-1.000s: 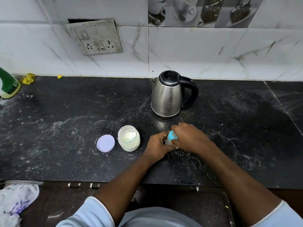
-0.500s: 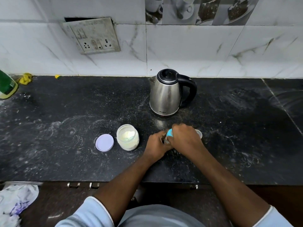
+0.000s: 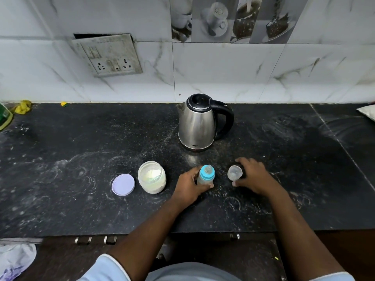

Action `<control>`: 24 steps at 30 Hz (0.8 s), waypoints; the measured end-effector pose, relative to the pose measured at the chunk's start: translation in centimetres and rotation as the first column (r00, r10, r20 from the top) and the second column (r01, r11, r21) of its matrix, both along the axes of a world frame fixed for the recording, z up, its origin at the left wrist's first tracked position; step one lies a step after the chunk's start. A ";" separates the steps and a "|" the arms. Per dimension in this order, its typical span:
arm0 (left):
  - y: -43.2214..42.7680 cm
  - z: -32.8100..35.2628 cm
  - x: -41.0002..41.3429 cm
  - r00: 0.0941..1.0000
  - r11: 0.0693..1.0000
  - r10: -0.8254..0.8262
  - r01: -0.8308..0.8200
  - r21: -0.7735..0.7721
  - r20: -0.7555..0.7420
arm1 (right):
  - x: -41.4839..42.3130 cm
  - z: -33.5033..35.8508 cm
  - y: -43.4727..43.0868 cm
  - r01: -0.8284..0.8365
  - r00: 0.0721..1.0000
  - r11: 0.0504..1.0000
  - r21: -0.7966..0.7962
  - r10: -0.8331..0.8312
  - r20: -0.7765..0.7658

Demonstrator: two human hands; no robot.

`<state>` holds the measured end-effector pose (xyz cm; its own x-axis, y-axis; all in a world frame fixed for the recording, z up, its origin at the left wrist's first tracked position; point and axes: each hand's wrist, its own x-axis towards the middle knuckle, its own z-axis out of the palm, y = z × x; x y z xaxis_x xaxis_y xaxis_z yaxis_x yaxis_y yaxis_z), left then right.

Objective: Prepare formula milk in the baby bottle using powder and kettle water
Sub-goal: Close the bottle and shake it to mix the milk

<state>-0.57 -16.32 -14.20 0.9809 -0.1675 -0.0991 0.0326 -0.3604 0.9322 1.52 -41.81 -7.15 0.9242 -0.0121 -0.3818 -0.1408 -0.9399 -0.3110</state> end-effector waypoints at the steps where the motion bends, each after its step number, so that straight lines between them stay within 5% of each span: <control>1: -0.1 0.1 -0.1 1.000 1.000 0.006 -0.006 0.005 0.000 | -0.3 -0.9 0.3 0.000 1.000 1.000 0.014 0.000 0.000; 7: -0.4 1.2 -0.4 0.998 0.998 0.059 -0.059 0.005 -0.030 | -1.6 -3.0 1.2 0.013 0.964 0.980 0.199 -0.065 0.259; 10: -0.3 2.0 -0.6 0.991 0.990 0.125 -0.128 -0.065 -0.048 | -1.7 -1.4 1.2 -0.031 0.961 0.905 0.424 -0.091 0.263; 14: -0.3 3.5 -1.0 0.993 0.989 0.115 -0.117 -0.095 -0.023 | -1.6 2.2 1.3 -0.160 0.960 0.847 0.507 0.014 0.279; 19: -0.1 5.8 -1.9 0.994 0.979 0.106 -0.102 -0.176 0.011 | -1.7 7.1 2.8 -0.221 0.955 0.890 0.400 0.114 0.274; 24: 0.9 7.3 -2.2 0.996 0.970 0.084 -0.080 -0.229 0.010 | -1.7 10.7 3.4 -0.344 0.900 0.932 0.114 0.293 0.323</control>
<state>-2.76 -15.43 -6.91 0.9936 -0.1022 -0.0479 0.0338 -0.1350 0.9903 -0.23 -38.44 3.57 0.9381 0.3408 -0.0616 0.2798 -0.8506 -0.4452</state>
